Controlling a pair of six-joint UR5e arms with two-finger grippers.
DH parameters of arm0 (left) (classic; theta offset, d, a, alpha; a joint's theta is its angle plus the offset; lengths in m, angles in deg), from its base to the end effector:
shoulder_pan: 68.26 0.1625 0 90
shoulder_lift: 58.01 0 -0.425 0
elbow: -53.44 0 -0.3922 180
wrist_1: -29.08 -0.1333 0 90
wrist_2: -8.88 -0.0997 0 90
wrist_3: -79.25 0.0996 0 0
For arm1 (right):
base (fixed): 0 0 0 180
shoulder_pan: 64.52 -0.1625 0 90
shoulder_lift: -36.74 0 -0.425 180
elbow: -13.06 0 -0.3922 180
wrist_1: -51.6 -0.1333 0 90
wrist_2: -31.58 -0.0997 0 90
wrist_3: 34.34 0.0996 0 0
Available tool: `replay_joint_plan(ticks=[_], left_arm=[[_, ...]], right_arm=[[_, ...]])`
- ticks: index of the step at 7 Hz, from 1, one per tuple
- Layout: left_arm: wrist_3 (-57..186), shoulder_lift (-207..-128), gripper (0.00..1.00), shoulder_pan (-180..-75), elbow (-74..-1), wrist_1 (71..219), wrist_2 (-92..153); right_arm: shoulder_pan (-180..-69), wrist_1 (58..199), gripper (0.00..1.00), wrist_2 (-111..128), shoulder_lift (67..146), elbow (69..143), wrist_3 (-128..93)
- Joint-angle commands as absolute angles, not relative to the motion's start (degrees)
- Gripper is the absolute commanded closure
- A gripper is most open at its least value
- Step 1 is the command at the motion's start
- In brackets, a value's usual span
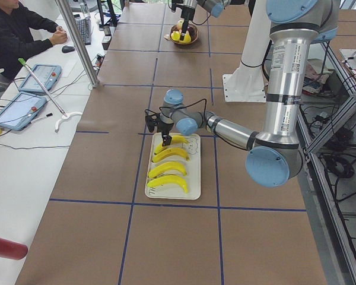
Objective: Transfer all bananas from basket to plate
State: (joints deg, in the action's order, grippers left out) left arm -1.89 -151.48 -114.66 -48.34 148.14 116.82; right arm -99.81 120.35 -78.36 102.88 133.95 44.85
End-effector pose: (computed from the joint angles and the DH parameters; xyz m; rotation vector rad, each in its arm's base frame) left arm 0.2992 -0.4630 0.4817 0.0932 0.8259 -0.4966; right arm -0.3615 -0.3776 0.1568 0.2417 -1.3206 0.1304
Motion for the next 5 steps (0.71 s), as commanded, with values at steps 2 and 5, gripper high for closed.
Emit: replay_joint_plan(ticks=[2,5], left_arm=[[4.13,-151.53,0.0,-122.61,-52.9,147.83,128.1],[38.07,-151.44,0.0,-134.23,-52.56,134.69,130.61]], right_arm=[[-106.51,128.98,0.0,-81.08,104.49,136.18,37.71],[-114.41,148.78,0.0,-80.92,106.51,135.59,11.62]])
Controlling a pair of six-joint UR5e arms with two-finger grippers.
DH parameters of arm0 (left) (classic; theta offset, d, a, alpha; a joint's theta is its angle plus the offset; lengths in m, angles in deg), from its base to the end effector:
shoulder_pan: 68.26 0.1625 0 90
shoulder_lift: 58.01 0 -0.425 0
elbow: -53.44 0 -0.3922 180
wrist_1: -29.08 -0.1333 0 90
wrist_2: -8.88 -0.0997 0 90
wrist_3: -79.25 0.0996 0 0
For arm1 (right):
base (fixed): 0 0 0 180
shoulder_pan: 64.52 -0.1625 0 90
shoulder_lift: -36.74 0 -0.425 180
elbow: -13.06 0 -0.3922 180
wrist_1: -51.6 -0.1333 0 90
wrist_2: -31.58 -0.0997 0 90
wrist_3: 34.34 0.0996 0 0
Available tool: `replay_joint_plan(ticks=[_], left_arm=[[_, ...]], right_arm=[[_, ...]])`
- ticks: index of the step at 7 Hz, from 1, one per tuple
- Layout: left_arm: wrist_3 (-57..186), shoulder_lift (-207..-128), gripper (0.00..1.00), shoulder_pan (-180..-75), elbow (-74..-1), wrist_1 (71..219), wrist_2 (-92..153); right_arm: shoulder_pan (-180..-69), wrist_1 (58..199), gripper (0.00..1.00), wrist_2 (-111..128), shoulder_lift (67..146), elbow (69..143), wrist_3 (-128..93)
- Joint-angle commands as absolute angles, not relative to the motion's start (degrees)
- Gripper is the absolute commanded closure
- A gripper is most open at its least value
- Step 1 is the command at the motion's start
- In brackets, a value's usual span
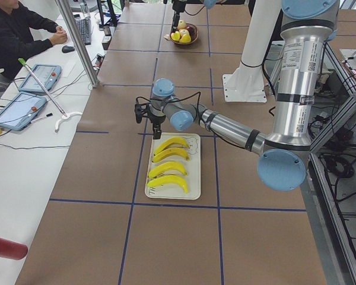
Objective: Transfer all bananas from basket to plate
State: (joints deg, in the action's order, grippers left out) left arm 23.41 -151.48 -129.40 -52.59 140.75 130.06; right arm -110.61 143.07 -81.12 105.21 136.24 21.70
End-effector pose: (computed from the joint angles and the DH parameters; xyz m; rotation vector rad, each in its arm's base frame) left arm 0.1826 -0.5006 0.4543 0.1673 0.8573 -0.2452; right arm -0.2894 -0.4374 0.2128 0.3079 -0.9366 0.0103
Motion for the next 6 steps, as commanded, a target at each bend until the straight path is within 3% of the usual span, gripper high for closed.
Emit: replay_joint_plan(ticks=[1,4,6], left_arm=[[48.82,-151.35,0.0,-139.14,-51.77,130.55,130.61],[72.69,-151.09,0.0,-153.65,-50.72,116.14,137.24],[79.06,-146.63,0.0,-157.29,-49.22,114.25,144.57]], right_arm=[[-120.36,148.72,0.0,-84.23,109.57,133.14,6.24],[-142.51,148.46,0.0,-105.99,114.06,116.22,-27.36],[-152.9,148.55,0.0,-109.65,116.61,106.7,-44.91]])
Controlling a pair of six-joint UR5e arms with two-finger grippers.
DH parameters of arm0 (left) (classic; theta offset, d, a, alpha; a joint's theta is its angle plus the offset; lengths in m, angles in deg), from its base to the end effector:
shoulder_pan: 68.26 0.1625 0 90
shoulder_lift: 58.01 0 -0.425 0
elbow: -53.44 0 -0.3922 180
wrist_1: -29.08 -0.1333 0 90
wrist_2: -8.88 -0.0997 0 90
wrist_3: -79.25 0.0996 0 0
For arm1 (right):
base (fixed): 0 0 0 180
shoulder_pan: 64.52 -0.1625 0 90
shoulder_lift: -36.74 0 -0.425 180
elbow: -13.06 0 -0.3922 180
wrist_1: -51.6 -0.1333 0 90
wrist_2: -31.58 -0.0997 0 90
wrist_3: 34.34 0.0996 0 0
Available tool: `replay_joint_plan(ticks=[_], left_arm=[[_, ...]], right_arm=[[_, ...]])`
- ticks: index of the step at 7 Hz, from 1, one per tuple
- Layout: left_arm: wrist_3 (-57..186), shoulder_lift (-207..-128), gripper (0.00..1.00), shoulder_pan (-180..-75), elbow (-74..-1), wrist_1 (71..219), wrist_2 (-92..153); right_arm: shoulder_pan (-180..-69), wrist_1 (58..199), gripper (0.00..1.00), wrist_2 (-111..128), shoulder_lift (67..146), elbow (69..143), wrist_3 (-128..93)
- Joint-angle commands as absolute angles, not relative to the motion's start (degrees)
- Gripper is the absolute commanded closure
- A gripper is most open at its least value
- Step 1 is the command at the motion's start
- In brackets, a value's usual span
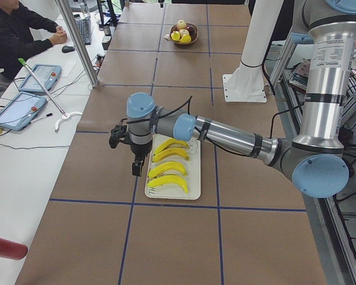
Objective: Transfer all bananas from basket to plate
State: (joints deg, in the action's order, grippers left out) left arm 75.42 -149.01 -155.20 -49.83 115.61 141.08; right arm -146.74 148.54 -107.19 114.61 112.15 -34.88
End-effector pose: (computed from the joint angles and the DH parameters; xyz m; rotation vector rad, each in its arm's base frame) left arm -0.0396 -0.5021 0.5446 0.1354 0.7437 0.0566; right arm -0.0190 -0.5704 0.4751 0.1804 -0.8616 -0.2418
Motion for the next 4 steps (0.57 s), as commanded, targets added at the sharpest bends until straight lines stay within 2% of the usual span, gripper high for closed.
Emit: replay_joint_plan(ticks=[1,2,3,4], left_arm=[[79.16,-144.6,0.0,-157.3,-48.52,114.51,144.76],[78.55,-144.67,0.0,-157.21,-47.47,114.25,144.76],[79.07,-144.5,0.0,-157.38,-43.28,115.12,147.11],[78.73,-144.23,0.0,-157.39,-41.5,116.52,149.22]], right_arm=[[-155.55,148.46,0.0,-109.83,118.02,106.58,-44.97],[-155.58,148.29,0.0,-109.23,117.51,106.14,-45.14],[-155.58,148.2,0.0,-109.31,117.94,106.57,-44.89],[-155.58,148.2,0.0,-109.13,120.73,106.84,-45.06]])
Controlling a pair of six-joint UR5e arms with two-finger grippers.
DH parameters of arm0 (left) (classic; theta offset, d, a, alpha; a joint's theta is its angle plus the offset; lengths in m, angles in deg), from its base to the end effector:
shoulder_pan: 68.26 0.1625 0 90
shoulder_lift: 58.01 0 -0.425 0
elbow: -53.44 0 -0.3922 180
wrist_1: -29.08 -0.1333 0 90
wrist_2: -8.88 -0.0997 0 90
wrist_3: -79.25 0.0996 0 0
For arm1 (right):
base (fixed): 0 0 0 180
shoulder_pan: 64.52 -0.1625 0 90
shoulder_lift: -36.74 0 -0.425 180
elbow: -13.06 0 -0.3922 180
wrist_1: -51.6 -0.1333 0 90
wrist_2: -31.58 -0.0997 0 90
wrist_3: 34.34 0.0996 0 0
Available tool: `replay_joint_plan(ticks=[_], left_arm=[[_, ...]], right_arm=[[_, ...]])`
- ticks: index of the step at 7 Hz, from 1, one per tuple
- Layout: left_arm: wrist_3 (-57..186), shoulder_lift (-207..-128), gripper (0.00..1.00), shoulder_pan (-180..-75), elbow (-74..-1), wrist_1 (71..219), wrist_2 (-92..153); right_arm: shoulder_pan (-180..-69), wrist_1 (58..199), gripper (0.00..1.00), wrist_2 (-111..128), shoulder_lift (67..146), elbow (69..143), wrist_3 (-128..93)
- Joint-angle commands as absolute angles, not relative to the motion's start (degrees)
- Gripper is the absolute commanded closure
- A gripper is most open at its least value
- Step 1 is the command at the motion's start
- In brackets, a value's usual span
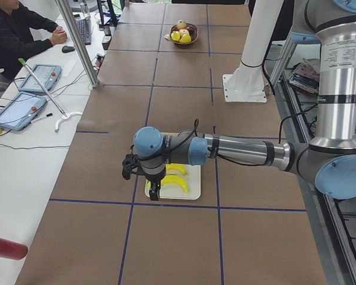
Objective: Transfer all bananas from basket to plate
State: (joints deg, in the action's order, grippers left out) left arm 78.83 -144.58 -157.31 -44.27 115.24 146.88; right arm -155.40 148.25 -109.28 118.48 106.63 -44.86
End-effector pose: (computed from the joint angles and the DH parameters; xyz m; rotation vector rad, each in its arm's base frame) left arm -0.0516 -0.4668 0.6233 -0.0028 0.8378 0.0119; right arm 0.0645 -0.5490 0.5563 0.1724 -0.8758 -0.1971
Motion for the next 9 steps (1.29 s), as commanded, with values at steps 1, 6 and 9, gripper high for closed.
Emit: replay_joint_plan(ticks=[1,6,9], left_arm=[[78.72,-144.15,0.0,-157.47,-40.44,116.62,149.24],[78.72,-144.32,0.0,-157.91,-40.69,116.71,149.33],[78.55,-144.41,0.0,-157.91,-40.6,116.62,149.33]], right_arm=[[-155.58,148.2,0.0,-109.04,120.93,106.58,-44.97],[-164.18,148.81,0.0,-110.1,125.4,105.35,-45.41],[-163.93,142.6,0.0,-107.04,133.22,104.74,-44.62]])
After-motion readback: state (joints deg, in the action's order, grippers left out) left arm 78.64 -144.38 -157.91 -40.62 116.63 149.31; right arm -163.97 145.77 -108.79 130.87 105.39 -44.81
